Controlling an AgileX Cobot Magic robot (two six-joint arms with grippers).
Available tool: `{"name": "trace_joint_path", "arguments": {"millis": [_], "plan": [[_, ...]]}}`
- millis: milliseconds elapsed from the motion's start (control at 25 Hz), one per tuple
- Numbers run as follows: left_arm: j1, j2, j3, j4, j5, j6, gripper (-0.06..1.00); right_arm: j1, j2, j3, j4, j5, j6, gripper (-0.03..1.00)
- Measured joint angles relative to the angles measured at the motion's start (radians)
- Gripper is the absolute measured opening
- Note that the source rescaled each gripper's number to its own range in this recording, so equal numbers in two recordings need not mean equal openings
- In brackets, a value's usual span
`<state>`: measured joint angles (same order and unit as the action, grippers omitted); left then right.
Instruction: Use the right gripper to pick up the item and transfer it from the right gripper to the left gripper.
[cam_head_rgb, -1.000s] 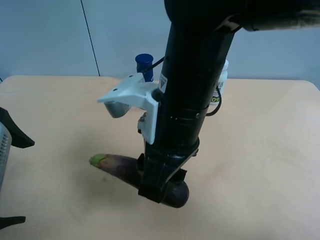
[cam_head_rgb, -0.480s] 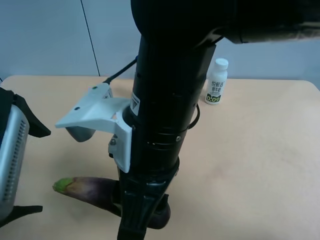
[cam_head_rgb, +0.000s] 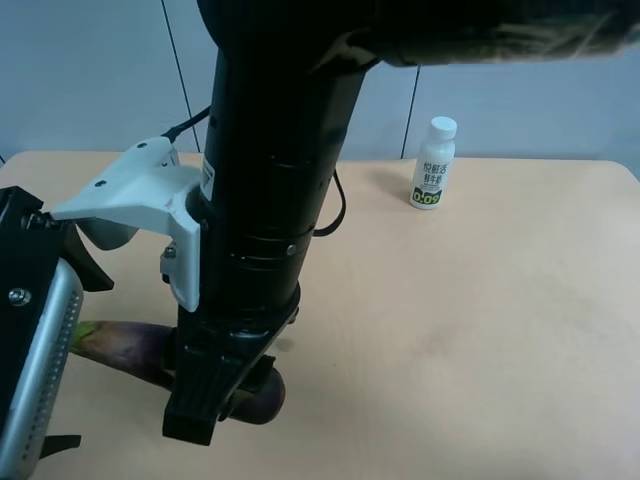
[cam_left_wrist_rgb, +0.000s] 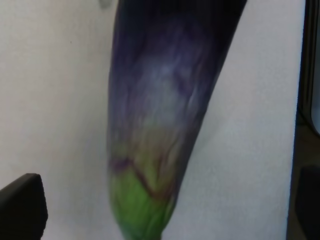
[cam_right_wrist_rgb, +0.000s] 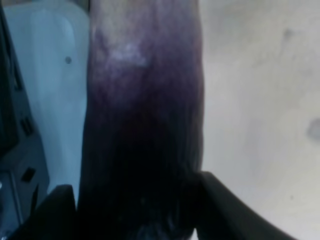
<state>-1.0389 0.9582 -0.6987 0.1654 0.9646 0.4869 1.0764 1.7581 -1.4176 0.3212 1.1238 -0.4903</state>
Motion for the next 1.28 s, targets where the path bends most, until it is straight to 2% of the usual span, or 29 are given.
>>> {"name": "trace_joint_path", "arguments": {"millis": [200,440,520,640,1040,1280], "plan": [[0.0,0.0,0.0,0.002,-0.009,0.0,1.0,0.0,0.026,-0.001,0.032,-0.073,-0.001,0.01],[0.0,0.026,0.0,0.003,-0.013,0.0,1.0,0.0,0.047,-0.03,0.046,-0.11,-0.003,0.01],[-0.001,0.035,0.0,0.003,-0.023,0.0,0.96,0.0,0.048,-0.032,0.051,-0.113,-0.003,0.01],[-0.001,0.037,0.0,0.003,-0.029,0.0,0.81,0.0,0.048,-0.032,0.053,-0.113,-0.003,0.01],[-0.001,0.037,0.0,0.022,-0.036,0.019,0.03,0.003,0.048,-0.032,0.061,-0.101,-0.015,0.0],[-0.001,0.037,0.0,0.023,-0.041,0.022,0.01,0.003,0.048,-0.032,0.059,-0.098,-0.015,0.0]]}}
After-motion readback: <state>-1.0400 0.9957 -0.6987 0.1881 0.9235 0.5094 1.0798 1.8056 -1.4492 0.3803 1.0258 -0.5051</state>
